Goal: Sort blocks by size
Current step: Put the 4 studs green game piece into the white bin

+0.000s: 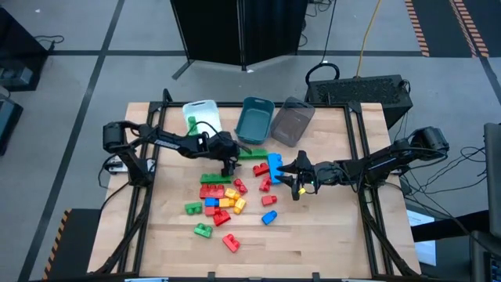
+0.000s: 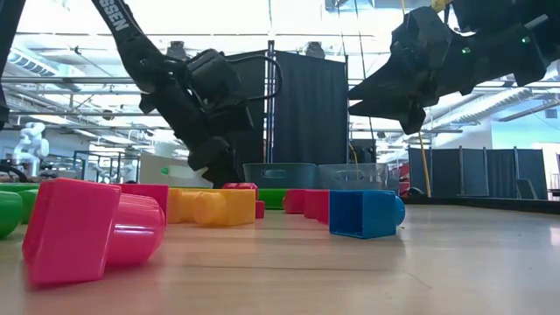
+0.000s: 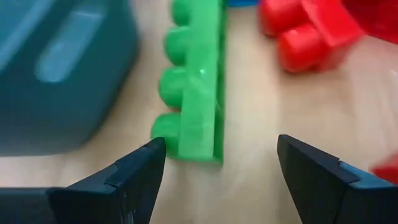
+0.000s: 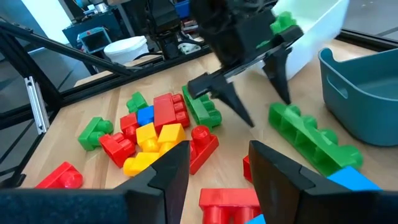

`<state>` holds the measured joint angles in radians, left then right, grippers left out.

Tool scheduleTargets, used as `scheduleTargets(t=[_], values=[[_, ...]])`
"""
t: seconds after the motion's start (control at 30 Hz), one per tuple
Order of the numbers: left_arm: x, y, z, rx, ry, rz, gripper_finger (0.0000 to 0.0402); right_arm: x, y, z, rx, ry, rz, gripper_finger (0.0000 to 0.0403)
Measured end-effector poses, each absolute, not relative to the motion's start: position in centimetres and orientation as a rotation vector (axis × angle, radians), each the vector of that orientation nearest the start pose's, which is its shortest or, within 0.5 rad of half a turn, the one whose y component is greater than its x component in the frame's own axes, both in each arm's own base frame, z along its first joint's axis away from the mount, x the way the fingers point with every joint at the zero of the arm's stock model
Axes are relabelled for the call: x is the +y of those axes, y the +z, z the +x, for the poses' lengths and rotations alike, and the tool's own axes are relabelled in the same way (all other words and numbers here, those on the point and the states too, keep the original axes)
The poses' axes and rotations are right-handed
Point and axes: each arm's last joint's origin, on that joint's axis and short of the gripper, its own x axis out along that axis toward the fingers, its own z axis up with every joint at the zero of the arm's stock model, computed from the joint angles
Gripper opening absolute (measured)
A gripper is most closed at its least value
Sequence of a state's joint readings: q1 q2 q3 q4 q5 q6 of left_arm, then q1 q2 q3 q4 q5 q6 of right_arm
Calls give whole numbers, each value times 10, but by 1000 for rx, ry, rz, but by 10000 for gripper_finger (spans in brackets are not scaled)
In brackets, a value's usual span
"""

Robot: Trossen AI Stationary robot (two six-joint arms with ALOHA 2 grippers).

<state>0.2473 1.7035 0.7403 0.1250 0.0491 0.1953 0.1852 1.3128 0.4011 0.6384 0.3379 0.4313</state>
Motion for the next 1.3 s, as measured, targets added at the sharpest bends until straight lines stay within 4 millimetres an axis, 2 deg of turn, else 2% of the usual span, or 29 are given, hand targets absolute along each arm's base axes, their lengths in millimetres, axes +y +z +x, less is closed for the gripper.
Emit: scheduleTargets(t=[0.2,0.67,1.1,1.3], values=[[66,126,300,863,139,105,289,35,176,239,227,-206,357,150],[65,146,300,784,205,102,289,35,176,239,227,-206,356,150],[61,141,308,741,210,113,290,35,177,239,221,-205,368,150],[63,128,314,757,222,124,290,35,177,240,218,-205,365,150]])
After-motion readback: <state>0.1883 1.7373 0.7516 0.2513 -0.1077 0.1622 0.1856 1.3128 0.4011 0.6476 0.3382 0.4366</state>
